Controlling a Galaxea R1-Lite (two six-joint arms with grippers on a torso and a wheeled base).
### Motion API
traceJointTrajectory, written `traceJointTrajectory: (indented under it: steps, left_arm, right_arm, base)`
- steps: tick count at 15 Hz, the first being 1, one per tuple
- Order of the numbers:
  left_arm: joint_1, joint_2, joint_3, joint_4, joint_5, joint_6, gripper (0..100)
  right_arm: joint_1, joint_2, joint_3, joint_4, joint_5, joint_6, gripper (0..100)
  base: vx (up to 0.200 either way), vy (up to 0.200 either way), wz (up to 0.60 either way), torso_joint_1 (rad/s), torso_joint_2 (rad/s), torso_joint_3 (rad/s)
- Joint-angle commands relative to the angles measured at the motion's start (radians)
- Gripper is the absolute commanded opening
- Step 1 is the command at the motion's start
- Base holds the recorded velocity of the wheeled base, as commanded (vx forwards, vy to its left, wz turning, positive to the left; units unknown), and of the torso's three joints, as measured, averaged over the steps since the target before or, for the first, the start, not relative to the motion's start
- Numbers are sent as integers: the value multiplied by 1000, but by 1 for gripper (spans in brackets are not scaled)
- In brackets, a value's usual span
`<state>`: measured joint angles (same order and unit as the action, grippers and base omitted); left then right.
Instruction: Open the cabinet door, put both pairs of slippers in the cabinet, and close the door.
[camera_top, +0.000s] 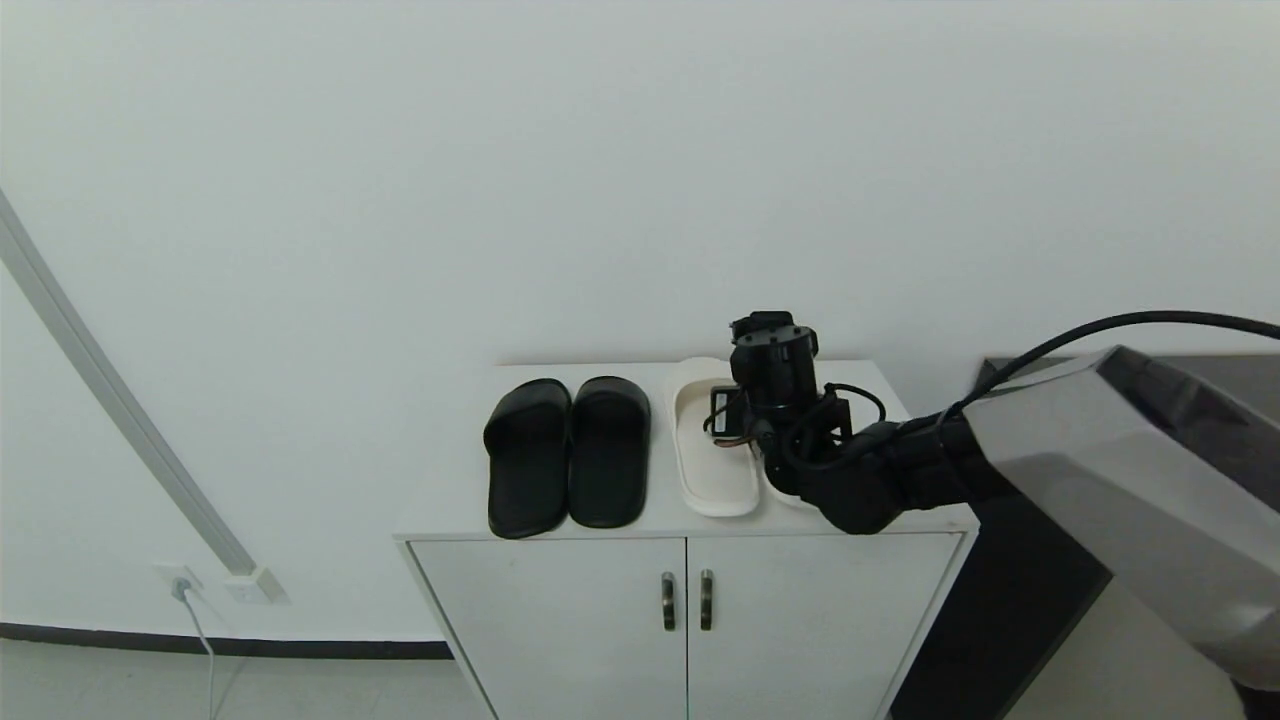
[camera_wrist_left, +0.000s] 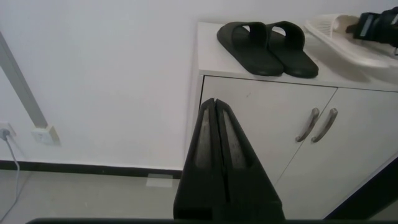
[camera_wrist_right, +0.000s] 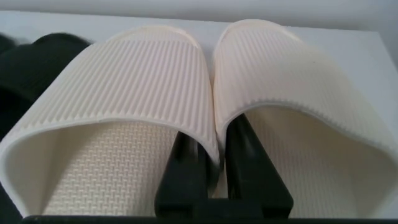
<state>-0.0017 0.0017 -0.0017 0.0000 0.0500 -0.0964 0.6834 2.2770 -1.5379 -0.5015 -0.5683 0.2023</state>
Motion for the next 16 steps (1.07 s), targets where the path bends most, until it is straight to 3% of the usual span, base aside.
traceJointTrajectory:
  steps: [1, 4, 7, 9, 11, 16]
  left_arm:
    - [0, 0, 0, 0, 1, 0, 0]
    - [0, 0, 0, -2, 1, 0, 0]
    - [0, 0, 0, 0, 1, 1, 0]
    - [0, 0, 0, 0, 1, 7, 0]
    - [0, 0, 2, 0, -4, 40, 0]
    - [0, 0, 0, 0, -9, 37, 0]
  right_arm:
    - [2, -307, 269, -3, 77, -44, 0]
    - [4, -642, 591, 9, 298, -106, 0]
    - [4, -811, 772, 89, 426, -116, 0]
    - [5, -846, 831, 95, 522, -115, 0]
    - [11, -814, 829, 93, 597, -115, 0]
    - [36, -801, 828, 86, 602, -110, 0]
  base:
    - [0, 0, 0, 0, 0, 0]
    - [0, 0, 0, 0, 0, 0]
    - [0, 0, 0, 0, 0, 0]
    - [0, 0, 0, 0, 0, 0]
    - [0, 0, 0, 0, 0, 0]
    - [0, 0, 0, 0, 0, 0]
